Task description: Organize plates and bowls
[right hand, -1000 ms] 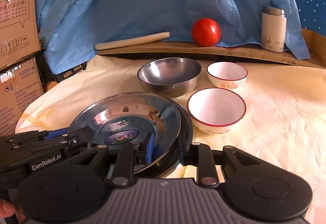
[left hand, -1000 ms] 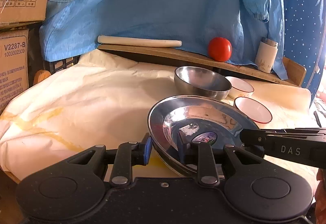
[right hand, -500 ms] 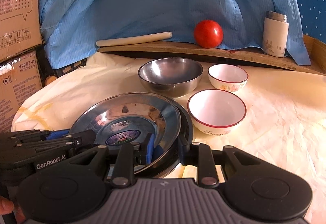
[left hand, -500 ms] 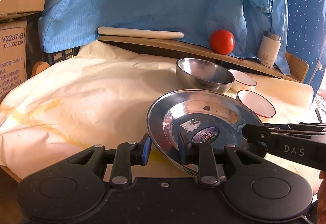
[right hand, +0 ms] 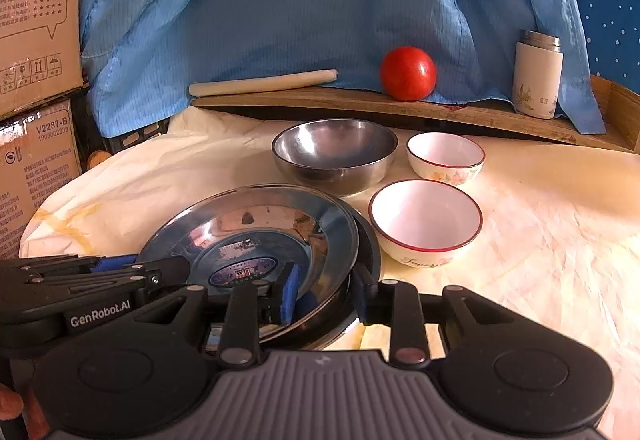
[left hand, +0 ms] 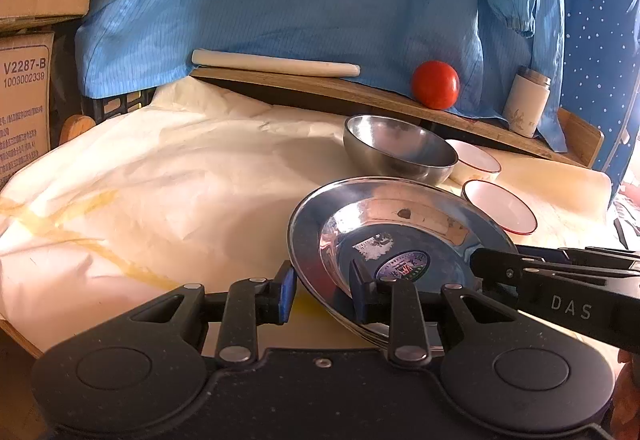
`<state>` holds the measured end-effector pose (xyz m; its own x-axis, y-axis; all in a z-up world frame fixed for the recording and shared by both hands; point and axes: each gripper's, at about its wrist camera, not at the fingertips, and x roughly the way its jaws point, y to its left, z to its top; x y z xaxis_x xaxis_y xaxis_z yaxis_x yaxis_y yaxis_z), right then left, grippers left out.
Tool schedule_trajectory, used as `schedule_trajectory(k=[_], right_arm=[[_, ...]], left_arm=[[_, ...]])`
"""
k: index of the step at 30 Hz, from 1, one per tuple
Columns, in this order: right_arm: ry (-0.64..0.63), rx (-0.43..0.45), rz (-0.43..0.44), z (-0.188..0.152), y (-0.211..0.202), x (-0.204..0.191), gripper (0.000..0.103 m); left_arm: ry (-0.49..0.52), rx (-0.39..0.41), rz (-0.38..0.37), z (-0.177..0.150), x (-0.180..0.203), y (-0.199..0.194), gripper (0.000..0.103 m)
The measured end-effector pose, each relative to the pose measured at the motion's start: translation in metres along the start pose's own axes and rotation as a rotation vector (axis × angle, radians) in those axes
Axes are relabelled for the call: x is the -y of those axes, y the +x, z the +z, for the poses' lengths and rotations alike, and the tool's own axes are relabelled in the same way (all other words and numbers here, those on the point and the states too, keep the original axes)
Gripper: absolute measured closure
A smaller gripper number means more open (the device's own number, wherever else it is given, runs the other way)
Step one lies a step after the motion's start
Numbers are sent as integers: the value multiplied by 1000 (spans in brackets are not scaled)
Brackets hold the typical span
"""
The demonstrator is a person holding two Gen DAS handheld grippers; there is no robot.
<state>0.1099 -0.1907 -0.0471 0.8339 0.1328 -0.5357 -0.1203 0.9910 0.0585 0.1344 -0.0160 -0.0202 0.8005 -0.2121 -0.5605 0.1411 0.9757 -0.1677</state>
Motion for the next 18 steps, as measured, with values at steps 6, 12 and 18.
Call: schedule_trajectory(k=[6,12,18], right_arm=[[-28,13,-25,-2,0,-7,69],[-48,18,-32,-3,-1,-10,63],[-77,37,-57,-5,-4,-14,55]], left_arm=[[-1,1,0,0,0,0,73],[5,-2,2,-1,0,1,73],[-5,0,-7,-1,0,0,72]])
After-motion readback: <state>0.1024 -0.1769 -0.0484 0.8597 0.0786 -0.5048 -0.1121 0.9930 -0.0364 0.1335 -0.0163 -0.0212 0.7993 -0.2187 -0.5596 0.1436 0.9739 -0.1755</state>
